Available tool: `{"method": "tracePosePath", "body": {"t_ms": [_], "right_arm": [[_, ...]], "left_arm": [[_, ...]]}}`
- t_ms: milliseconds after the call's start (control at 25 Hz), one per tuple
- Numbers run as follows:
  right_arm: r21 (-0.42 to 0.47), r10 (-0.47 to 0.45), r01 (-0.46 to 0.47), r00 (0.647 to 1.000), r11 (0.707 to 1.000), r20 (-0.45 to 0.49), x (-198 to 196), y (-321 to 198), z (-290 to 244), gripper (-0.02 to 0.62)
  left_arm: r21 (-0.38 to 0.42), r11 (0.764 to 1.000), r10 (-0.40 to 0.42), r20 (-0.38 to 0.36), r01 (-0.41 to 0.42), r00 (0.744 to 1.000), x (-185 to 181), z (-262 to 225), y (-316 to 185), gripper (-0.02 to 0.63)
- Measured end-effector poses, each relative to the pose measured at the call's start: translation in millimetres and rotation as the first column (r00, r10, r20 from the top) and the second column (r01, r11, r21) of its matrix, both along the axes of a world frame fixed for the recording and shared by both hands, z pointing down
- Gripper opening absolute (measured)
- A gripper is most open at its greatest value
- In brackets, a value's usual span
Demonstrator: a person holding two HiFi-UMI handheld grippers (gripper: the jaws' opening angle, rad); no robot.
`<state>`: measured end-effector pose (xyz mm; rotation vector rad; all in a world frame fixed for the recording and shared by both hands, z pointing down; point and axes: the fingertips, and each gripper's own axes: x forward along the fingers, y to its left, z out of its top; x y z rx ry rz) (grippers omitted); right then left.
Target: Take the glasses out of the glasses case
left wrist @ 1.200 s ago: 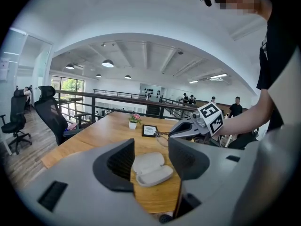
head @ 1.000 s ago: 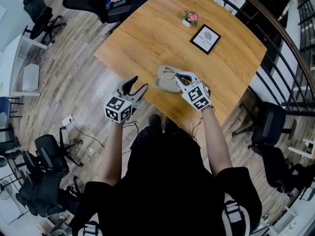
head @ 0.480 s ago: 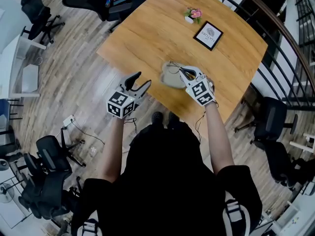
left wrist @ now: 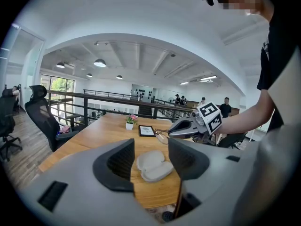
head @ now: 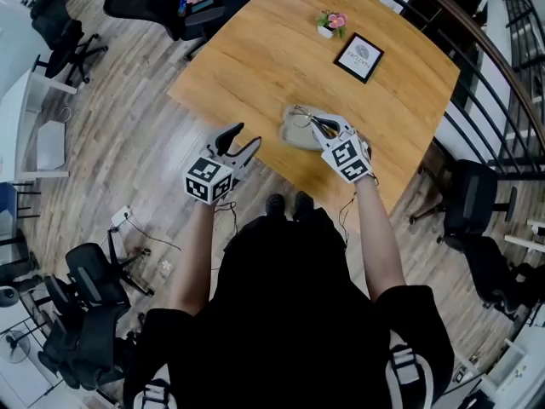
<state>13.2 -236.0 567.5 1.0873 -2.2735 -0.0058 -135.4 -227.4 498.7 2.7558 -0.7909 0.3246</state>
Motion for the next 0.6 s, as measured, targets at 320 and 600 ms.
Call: {"method": "tracePosePath", "body": {"t_ms": [320, 600], "right_arm": [[0.002, 0.030, -0.030, 0.999, 1.000, -0.013, -2.4, 3.1, 1.6, 0.021], [0.006, 0.037, -0.037, 0.999, 0.999, -0.021, -9.0, 5.6, -2.8, 0.021]], "left_arm": [[0.002, 1.000, 0.026, -0.007, -0.026, 1.000, -5.9, 1.8, -0.1, 0.236], [0.001, 0.999, 0.032, -0.010, -0.032, 0.999, -16.0, 0.2, -0.7, 0.236]]}}
